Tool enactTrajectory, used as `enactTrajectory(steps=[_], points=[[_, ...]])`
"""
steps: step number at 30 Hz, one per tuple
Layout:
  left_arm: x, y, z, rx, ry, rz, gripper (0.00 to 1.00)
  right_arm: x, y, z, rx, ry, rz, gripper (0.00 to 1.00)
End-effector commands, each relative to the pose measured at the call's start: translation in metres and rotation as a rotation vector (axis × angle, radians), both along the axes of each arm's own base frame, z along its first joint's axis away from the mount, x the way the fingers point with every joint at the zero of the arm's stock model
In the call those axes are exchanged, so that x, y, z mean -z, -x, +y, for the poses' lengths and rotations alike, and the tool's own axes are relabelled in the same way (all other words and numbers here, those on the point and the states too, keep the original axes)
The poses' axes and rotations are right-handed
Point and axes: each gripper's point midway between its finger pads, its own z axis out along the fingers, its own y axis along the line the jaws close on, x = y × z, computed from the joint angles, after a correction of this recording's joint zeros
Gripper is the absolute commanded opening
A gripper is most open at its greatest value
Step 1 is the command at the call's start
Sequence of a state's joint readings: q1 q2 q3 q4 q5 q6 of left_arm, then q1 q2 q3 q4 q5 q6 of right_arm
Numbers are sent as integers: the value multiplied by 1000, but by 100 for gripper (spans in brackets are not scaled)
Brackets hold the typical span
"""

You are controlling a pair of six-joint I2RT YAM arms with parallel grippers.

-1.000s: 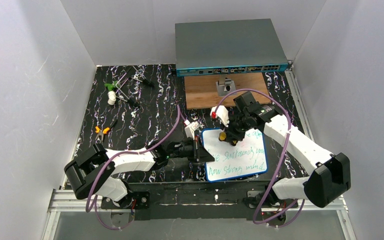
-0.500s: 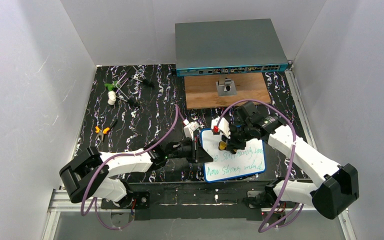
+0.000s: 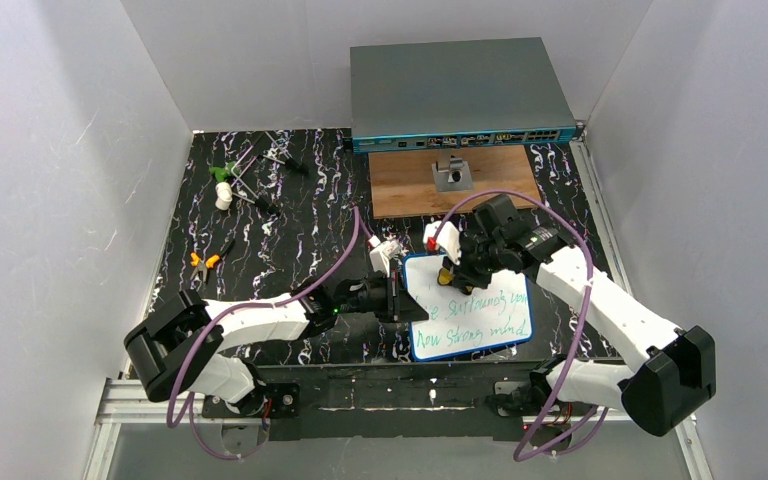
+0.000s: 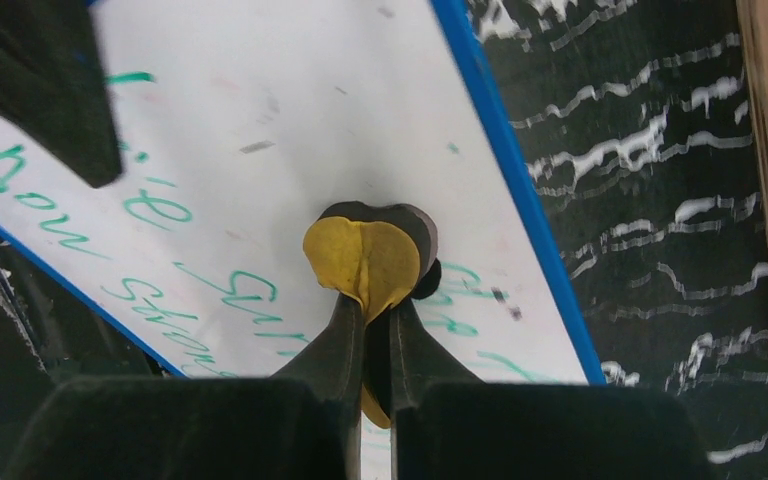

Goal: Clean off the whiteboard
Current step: Erase the whiteboard at the center of the board.

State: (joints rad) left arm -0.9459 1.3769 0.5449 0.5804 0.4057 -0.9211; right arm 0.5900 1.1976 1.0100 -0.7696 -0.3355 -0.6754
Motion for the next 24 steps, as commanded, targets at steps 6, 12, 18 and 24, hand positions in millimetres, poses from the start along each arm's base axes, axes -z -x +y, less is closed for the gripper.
enactTrajectory(steps=[6,12,18,24], points=[[-7,9,-3,86,-10,-79,0,18,5,-9,6,-38,-66,1],[-3,13,1,89,-16,-65,0,-6,-43,-17,194,-39,-176,1],[-5,14,0,94,-5,-68,0,-15,-28,0,84,-75,-75,1],[-9,13,-1,104,0,-85,0,12,41,-4,-160,-94,97,1]])
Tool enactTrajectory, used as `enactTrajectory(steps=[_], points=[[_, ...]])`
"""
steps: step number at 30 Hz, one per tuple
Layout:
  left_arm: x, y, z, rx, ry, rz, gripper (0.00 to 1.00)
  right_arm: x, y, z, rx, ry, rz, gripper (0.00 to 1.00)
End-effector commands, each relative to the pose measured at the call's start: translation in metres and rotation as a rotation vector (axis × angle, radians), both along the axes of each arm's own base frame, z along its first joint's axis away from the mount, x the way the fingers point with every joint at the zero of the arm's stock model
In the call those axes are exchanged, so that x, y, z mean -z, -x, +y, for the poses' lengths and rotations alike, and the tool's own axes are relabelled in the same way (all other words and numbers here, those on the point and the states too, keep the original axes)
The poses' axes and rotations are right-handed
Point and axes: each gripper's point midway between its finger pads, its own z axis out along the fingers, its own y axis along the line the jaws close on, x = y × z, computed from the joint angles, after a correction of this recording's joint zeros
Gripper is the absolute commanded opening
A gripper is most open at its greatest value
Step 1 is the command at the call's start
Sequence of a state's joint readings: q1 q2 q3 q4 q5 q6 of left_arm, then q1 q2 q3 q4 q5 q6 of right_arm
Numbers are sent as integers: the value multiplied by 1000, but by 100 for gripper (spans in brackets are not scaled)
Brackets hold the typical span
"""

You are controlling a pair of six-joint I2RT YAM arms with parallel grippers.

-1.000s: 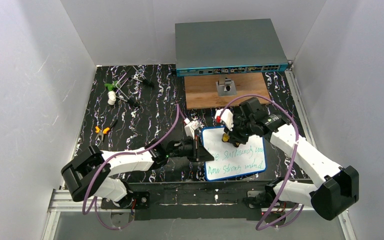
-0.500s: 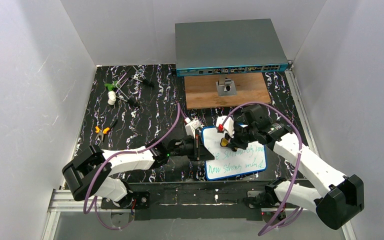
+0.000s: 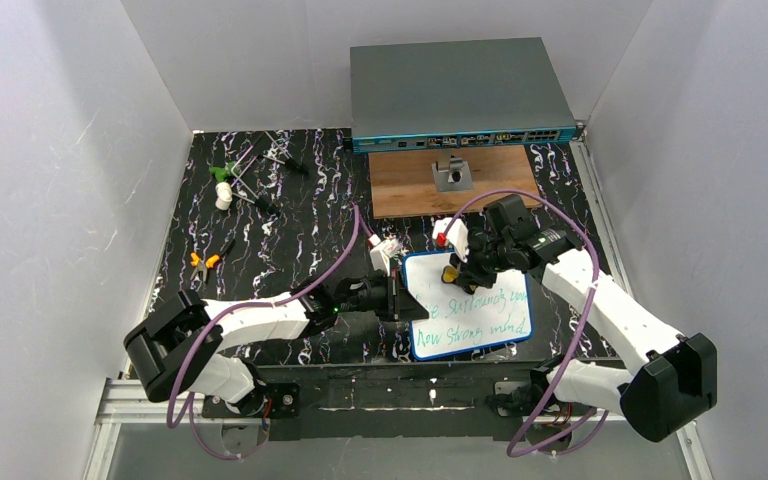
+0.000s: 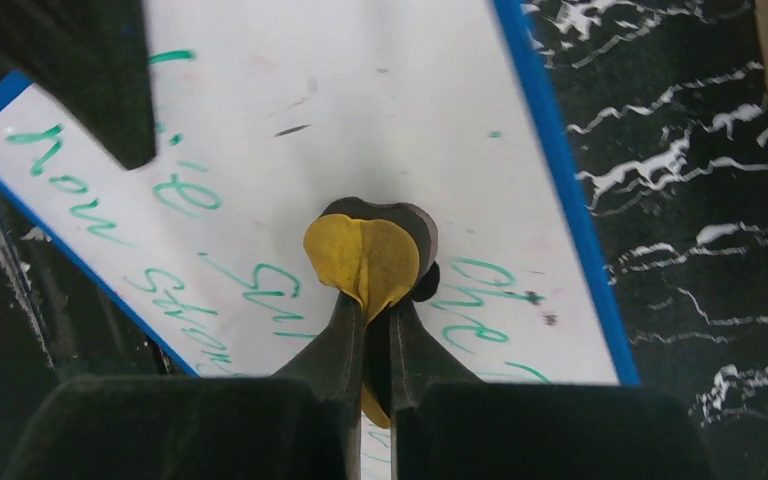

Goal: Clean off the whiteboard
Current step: Erase the whiteboard at the center of the board.

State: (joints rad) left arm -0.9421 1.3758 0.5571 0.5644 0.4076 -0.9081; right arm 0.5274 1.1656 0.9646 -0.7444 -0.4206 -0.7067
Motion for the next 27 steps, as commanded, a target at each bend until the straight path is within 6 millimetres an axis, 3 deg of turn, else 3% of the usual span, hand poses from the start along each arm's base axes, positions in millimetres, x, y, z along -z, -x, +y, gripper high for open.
enactTrajectory(steps=[1,4,7,10,16,23,25,27], points=[[-7,16,-1,105,5,-79,0,17,40,-4,-146,-16,78,1],[-7,16,-2,113,7,-82,0,23,24,-15,-42,-8,52,1],[-5,18,-3,124,14,-74,0,15,-12,-30,135,-4,-2,1],[-6,20,-4,141,15,-64,0,2,-33,-34,207,-23,-31,1],[-2,18,-5,137,-10,-51,0,-5,-30,-16,153,-56,-8,1],[-5,14,-6,120,-30,-55,0,-2,3,9,6,-77,-8,1],[-6,13,-6,118,-31,-51,0,-3,-5,7,52,-80,-49,1],[-6,14,-6,117,-32,-51,0,-8,-29,1,158,-66,-131,1]])
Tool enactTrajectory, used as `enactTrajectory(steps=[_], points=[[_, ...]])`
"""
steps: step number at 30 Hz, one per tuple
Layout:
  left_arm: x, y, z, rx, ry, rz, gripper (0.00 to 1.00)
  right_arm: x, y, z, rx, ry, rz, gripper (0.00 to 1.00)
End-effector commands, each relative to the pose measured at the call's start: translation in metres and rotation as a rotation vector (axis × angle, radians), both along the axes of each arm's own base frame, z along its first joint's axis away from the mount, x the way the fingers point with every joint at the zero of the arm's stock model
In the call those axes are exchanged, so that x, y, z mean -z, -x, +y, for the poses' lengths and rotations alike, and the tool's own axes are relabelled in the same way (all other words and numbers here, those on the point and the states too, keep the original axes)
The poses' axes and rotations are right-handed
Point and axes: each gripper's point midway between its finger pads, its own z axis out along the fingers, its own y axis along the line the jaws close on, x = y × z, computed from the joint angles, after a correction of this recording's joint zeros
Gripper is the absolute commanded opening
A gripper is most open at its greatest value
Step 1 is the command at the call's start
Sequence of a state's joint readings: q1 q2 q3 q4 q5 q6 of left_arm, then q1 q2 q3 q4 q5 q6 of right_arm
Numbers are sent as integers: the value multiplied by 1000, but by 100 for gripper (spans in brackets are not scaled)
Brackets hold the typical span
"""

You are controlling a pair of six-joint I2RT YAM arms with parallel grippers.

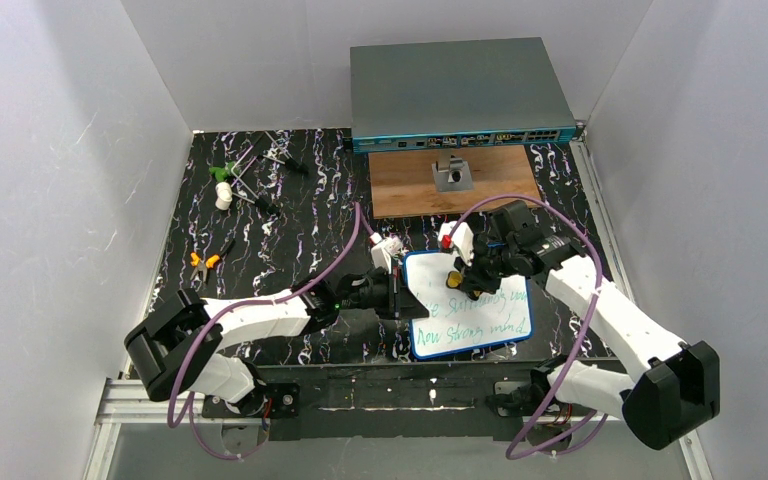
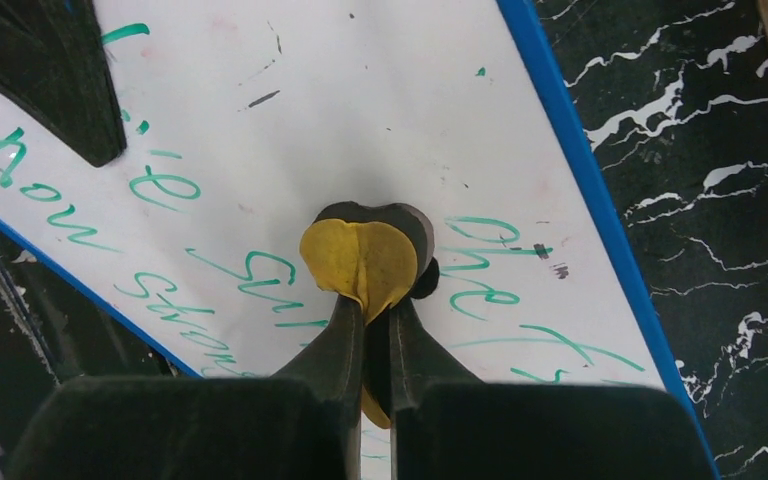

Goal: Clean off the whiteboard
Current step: Erase the whiteboard at the center of the board.

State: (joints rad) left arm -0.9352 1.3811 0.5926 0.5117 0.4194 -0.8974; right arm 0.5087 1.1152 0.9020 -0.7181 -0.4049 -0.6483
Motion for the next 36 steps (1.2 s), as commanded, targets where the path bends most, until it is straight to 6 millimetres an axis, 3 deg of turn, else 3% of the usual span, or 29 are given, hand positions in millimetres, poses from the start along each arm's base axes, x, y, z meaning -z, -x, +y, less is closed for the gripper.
enactTrajectory(steps=[1,5,8,11,15,17,19,22,24,27,30,36], points=[[-2,17,-4,109,-17,-56,0,-19,-46,6,144,-33,-181,1],[0,18,-2,104,-17,-45,0,-21,-74,-11,278,60,-194,1],[-1,18,-2,110,-21,-48,0,-11,-72,-20,296,82,-176,1],[-3,18,-2,116,-20,-60,0,-3,-48,-19,199,69,-150,1],[-6,18,-4,141,-32,-80,0,-2,10,6,-72,-51,-16,1],[-5,18,-6,151,-35,-82,0,-6,17,14,-102,-82,2,1],[-4,18,-7,158,-33,-80,0,-20,2,22,-50,-111,-31,1],[1,18,-9,159,-23,-72,0,-38,-43,20,136,-99,-129,1],[4,18,-9,152,-14,-65,0,-38,-69,6,265,-40,-172,1],[7,19,-10,152,-2,-53,0,-22,-77,-15,338,24,-187,1],[8,21,-10,157,2,-47,0,-10,-63,-23,302,29,-188,1],[5,23,-7,166,-6,-62,0,0,10,-4,-39,-61,-36,1]])
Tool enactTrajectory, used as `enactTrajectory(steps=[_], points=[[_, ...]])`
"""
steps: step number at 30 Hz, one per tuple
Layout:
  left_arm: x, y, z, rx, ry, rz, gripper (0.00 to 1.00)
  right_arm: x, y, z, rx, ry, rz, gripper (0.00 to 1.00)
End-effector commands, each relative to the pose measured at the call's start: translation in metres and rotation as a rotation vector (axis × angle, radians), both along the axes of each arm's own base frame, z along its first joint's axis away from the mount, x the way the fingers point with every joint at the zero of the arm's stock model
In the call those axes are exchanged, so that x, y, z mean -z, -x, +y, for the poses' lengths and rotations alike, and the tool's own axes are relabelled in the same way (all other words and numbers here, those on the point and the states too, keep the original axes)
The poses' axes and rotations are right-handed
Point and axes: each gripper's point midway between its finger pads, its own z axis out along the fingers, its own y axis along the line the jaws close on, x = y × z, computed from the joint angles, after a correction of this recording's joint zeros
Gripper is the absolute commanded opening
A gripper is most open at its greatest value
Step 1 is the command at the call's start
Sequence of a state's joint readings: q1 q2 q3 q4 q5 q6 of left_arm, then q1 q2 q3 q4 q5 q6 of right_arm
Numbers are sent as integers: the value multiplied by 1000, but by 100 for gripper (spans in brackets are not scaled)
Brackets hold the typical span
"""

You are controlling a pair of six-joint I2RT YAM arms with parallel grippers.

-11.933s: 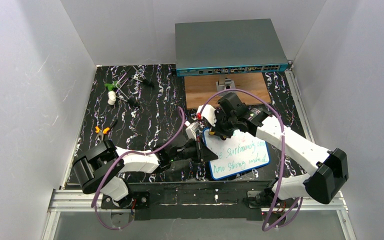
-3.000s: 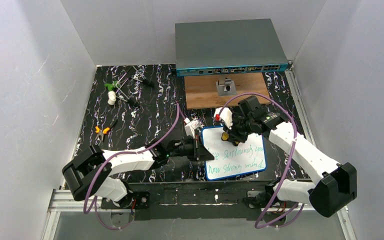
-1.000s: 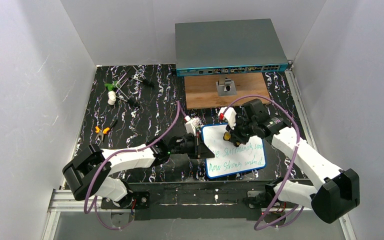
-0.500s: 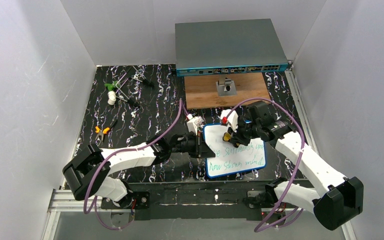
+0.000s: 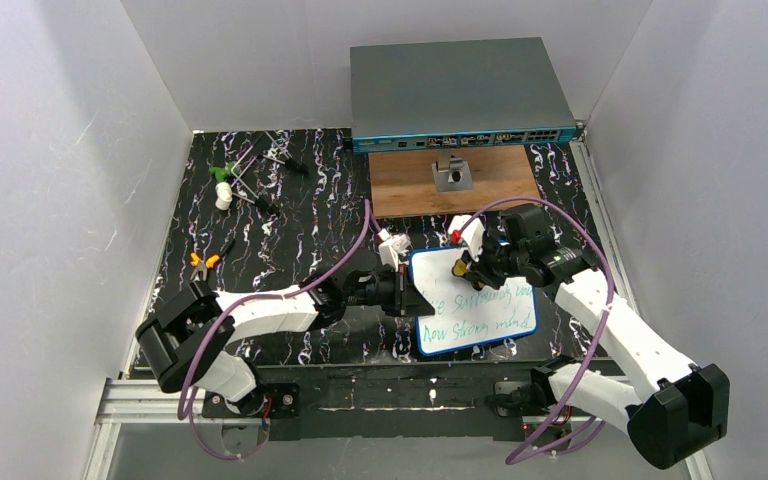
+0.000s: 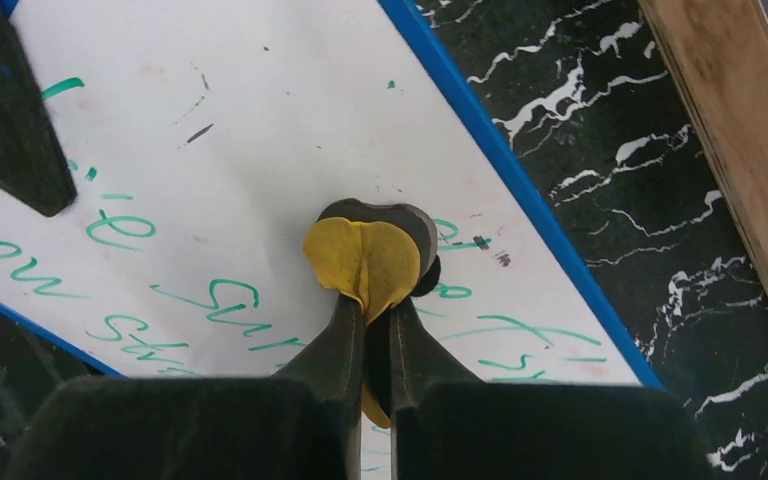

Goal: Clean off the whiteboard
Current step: Erase the whiteboard at the center of the board.

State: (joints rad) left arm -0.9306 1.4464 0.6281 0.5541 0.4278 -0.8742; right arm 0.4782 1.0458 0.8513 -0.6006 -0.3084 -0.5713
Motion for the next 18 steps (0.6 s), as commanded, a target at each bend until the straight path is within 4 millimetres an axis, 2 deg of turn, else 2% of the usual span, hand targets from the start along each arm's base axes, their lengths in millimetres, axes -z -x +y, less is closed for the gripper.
enactTrajectory(steps=[1,3,7,9,11,15,18], points=[[2,32,4,155,-15,-38,0,5,39,12,-214,-59,86,1],[2,32,4,154,-16,-40,0,-7,33,21,-189,-107,91,1],[2,32,5,150,-17,-42,0,-40,-12,32,-36,-152,18,1],[2,31,4,144,-13,-40,0,-41,-41,20,105,-92,-31,1],[0,30,5,135,-8,-43,0,-32,-55,4,189,-34,-56,1],[-3,29,4,136,-7,-56,0,-14,-47,-11,197,11,-64,1],[-4,29,5,139,-9,-62,0,-2,-22,-14,96,38,-30,1]])
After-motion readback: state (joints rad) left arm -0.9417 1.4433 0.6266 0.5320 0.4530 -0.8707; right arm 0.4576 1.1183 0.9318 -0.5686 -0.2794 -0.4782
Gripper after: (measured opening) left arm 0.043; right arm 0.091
